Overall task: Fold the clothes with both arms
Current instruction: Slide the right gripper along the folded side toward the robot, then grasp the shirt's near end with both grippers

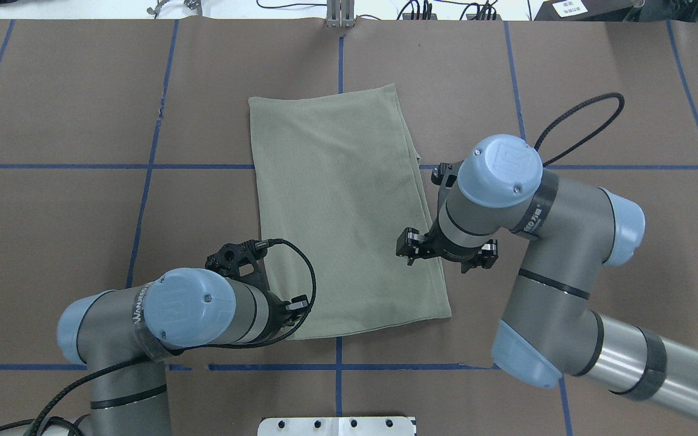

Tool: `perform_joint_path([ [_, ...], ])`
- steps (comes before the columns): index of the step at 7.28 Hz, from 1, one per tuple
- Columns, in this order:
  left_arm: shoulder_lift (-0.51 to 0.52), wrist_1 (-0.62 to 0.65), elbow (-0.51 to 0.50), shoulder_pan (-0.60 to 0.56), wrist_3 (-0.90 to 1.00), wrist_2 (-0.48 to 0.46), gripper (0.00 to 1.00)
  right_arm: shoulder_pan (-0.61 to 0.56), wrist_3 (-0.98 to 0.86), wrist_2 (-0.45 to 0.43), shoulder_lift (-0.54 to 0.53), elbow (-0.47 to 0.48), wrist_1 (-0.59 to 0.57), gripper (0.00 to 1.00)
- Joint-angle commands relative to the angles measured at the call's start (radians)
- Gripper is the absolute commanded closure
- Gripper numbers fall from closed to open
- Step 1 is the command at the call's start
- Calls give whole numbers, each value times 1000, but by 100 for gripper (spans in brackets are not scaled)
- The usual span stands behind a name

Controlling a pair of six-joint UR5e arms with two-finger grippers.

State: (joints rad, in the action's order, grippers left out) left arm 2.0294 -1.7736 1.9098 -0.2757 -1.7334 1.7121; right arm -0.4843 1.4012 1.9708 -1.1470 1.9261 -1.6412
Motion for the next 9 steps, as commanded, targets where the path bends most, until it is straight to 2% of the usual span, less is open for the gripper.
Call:
perform_joint_path([
  [1,2,0,0,1,0,1,100,117,160,-111,-20,19,0,0],
  [3,2,-1,0,1,0,1,100,131,229,-113,-3,-4,21,0],
  [5,3,-1,0,1,0,1,100,133,326,-113,0,-91,140,0],
  [9,3,-1,3,1,-2,1,100,138,334,-113,6,-110,149,0],
])
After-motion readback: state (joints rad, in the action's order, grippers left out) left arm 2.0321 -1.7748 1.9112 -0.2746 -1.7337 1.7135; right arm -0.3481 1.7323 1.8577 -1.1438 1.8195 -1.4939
